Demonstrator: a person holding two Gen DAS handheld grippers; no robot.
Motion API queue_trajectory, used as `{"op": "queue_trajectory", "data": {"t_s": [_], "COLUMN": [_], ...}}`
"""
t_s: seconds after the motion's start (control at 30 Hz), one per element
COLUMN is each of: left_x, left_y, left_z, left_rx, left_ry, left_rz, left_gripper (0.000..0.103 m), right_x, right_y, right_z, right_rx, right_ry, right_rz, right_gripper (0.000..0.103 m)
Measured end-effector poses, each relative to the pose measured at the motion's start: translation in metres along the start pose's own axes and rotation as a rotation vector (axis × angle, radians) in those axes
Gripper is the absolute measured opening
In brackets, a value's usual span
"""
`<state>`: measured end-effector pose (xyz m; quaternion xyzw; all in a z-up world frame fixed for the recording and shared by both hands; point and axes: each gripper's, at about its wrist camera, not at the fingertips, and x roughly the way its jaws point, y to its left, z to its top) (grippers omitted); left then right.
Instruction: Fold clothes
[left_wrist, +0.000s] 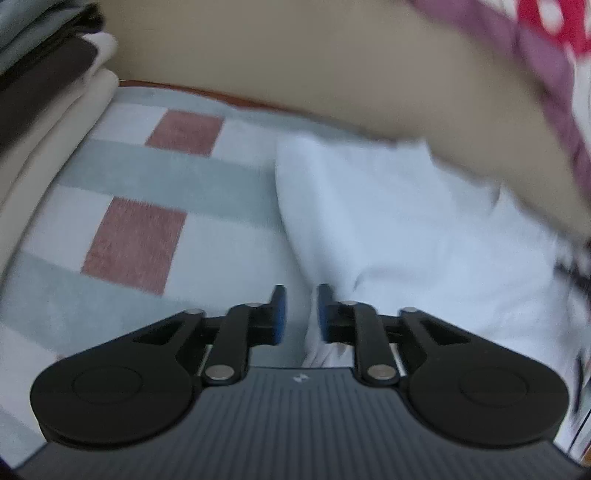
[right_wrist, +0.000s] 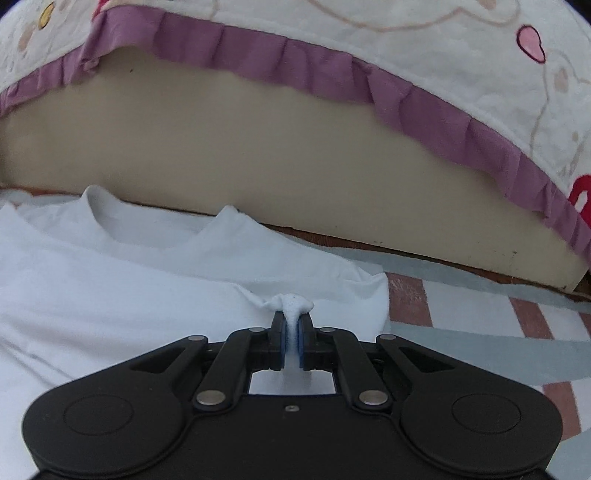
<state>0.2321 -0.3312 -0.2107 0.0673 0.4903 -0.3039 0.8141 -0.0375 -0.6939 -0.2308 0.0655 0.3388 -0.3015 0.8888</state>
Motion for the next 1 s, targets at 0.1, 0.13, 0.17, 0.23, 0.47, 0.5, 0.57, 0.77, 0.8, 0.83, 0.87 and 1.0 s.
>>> {"op": "queue_trajectory", "data": {"t_s": [0.1, 0.13, 0.17, 0.23, 0.47, 0.5, 0.57, 0.77, 0.8, 0.83, 0.87, 1.0], "left_x": [-0.003, -0.002, -0.003, -0.003, -0.019, -0.02, -0.022, -0.033, -0.033, -0.033, -0.029, -0.009], "left_y": [-0.016, -0.02, -0.023, -0.028, -0.041, -0.041, -0.04, -0.027, -0.026, -0.026, -0.027, -0.039], "left_z": [-0.003, -0.002, -0.003, -0.005, -0.008, -0.007, -0.005, -0.002, -0.001, -0.001, 0.001, 0.005], "left_rx": [0.132, 0.162, 0.182, 0.217, 0.269, 0.265, 0.259, 0.194, 0.193, 0.193, 0.194, 0.206], "left_ry": [-0.028, -0.034, -0.033, -0.03, -0.006, -0.007, -0.003, 0.007, -0.006, -0.02, -0.032, -0.057], "left_rz": [0.07, 0.076, 0.076, 0.076, 0.084, 0.082, 0.064, -0.035, -0.04, -0.044, -0.05, -0.022], "left_gripper": [0.035, 0.035, 0.038, 0.038, 0.039, 0.039, 0.04, 0.046, 0.046, 0.047, 0.049, 0.052], "right_x": [0.005, 0.005, 0.003, 0.001, -0.003, -0.003, -0.003, 0.0, 0.001, 0.001, 0.002, 0.003], "right_y": [0.001, 0.0, -0.003, -0.008, -0.014, -0.014, -0.013, -0.02, -0.022, -0.023, -0.024, -0.024], "right_z": [0.001, 0.0, 0.0, 0.001, 0.002, 0.002, 0.001, -0.002, -0.003, -0.004, -0.004, -0.004], "right_rx": [0.017, 0.022, 0.028, 0.062, 0.106, 0.105, 0.105, 0.149, 0.157, 0.164, 0.17, 0.168], "right_ry": [0.006, 0.008, 0.009, 0.011, 0.002, 0.004, 0.011, 0.034, 0.037, 0.041, 0.043, 0.047], "right_rz": [0.004, 0.007, 0.01, 0.024, 0.042, 0.04, 0.037, 0.042, 0.042, 0.043, 0.046, 0.05], "right_gripper": [0.008, 0.008, 0.008, 0.008, 0.008, 0.008, 0.009, 0.014, 0.014, 0.014, 0.014, 0.013]}}
